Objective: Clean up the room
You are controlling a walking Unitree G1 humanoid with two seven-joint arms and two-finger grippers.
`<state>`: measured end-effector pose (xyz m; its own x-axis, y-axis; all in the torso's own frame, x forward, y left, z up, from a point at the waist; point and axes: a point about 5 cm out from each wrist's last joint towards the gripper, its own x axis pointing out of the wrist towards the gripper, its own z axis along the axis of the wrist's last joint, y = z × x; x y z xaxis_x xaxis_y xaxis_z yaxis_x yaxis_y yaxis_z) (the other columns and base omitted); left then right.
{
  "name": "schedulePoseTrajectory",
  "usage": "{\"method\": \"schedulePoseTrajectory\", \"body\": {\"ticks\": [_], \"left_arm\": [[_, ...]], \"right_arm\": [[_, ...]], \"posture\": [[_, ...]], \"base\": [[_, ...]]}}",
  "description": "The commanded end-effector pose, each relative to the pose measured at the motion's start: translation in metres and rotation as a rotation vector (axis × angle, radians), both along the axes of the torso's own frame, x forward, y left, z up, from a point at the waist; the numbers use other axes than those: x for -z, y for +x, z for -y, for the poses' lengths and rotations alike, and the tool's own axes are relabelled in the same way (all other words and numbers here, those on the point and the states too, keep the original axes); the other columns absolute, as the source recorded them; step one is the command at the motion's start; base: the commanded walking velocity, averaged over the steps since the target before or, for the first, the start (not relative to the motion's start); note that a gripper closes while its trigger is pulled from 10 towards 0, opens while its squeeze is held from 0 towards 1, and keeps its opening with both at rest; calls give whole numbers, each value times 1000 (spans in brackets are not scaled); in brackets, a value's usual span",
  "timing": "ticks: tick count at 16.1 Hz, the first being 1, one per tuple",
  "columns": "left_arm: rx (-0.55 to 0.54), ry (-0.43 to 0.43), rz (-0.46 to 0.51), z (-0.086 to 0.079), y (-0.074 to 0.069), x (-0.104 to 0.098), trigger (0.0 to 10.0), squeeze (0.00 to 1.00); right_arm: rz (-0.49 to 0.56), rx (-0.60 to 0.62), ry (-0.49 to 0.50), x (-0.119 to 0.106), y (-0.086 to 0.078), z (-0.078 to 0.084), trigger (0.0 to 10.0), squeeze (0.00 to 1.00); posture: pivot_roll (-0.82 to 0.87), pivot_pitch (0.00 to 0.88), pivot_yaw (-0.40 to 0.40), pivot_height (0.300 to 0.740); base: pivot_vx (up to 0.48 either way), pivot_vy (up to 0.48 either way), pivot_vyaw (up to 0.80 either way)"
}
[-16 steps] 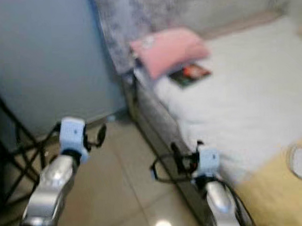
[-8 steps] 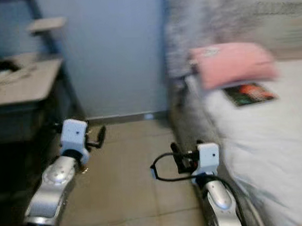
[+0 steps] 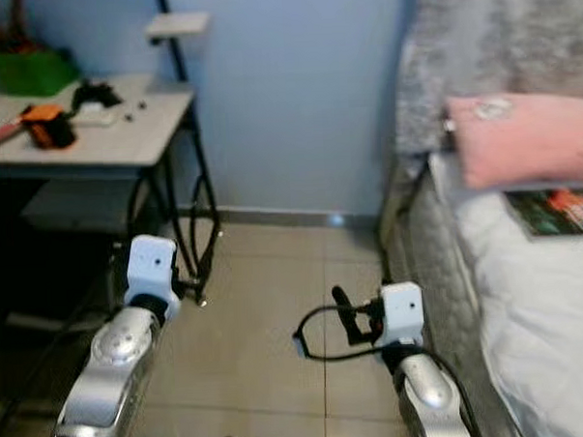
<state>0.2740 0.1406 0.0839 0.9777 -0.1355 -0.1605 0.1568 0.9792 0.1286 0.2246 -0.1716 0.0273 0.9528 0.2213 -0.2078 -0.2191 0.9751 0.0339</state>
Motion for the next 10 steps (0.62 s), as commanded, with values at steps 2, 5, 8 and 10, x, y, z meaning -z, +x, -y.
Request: {"method": "schedulePoseTrajectory", "body": {"ticks": [2,5,8,10], "left_arm": [[-38,-44,32,-4,1,-7,10000,0],[-58,-61,42,-5,2,-7,10000,0],[-64,-65,51,-7,1,-8,10000,0],[-70,-66,53,-7,1,-8,10000,0]], "right_arm": [[-24,0,-11,4,-3,-1,10000,1000],[-46,94,-8,7,4,11,10000,1000],[-18,89,-18,3,7,12,10000,1000],[-19,83,-20,4,8,12,10000,1000]], "posture": [[55,0,17,740],[56,0,15,740],[59,0,12,740],[60,0,10,740]], "base": [[217,0,628],[370,305,190],[372,303,250],[379,296,731]]}}
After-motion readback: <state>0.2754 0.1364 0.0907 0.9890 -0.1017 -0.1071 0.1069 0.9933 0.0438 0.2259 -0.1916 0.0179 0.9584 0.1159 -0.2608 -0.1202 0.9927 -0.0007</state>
